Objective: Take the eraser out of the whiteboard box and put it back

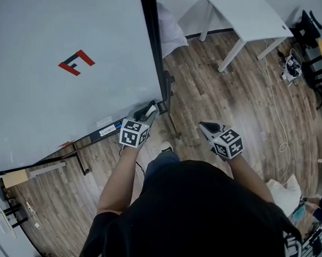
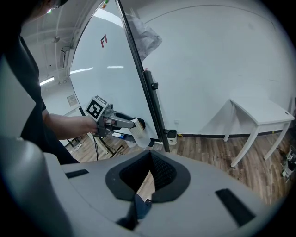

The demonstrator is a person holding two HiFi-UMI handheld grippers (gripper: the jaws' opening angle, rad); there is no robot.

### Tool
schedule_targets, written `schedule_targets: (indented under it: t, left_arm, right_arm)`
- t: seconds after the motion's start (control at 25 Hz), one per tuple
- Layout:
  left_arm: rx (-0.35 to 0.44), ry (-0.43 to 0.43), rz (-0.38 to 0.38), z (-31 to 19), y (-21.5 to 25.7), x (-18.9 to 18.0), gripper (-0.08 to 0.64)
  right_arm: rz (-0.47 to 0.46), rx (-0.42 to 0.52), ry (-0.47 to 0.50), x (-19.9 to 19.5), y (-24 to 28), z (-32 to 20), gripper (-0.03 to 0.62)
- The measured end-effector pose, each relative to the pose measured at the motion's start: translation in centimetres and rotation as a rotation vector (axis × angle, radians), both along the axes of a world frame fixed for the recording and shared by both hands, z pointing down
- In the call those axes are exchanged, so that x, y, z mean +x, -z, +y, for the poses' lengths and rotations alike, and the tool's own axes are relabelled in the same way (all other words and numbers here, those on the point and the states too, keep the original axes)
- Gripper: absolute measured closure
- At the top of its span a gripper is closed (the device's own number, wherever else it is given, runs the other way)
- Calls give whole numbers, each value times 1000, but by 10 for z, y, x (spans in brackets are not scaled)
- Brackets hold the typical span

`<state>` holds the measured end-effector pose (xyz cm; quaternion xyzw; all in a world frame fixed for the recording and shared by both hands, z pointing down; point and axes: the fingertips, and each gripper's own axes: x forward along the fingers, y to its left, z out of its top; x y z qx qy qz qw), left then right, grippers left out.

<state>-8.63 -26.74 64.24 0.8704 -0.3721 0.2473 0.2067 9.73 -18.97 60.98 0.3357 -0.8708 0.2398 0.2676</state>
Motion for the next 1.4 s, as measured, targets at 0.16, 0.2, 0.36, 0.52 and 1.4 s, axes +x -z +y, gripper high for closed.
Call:
schedule_targets:
  t: [0.16, 0.2, 0.36, 0.52, 1.4]
  left_arm:
    - [-21, -6, -2, -2, -10, 1, 408]
    - [-26, -9, -4, -3, -13, 1, 408]
    - [-42, -22, -16, -4, -23, 2, 408]
    - [-53, -32, -31, -6, -32, 3, 408]
    - [-38, -28, -36, -3, -31, -3, 379]
  right_arm:
    - [5, -10, -3, 0, -5, -3, 597]
    - [6, -13, -5, 0, -6, -4, 597]
    - [8, -24, -12, 2, -10, -6, 597]
    - [10, -32, -20, 3, -14, -6, 597]
    - [27, -12, -28, 5, -1, 9, 597]
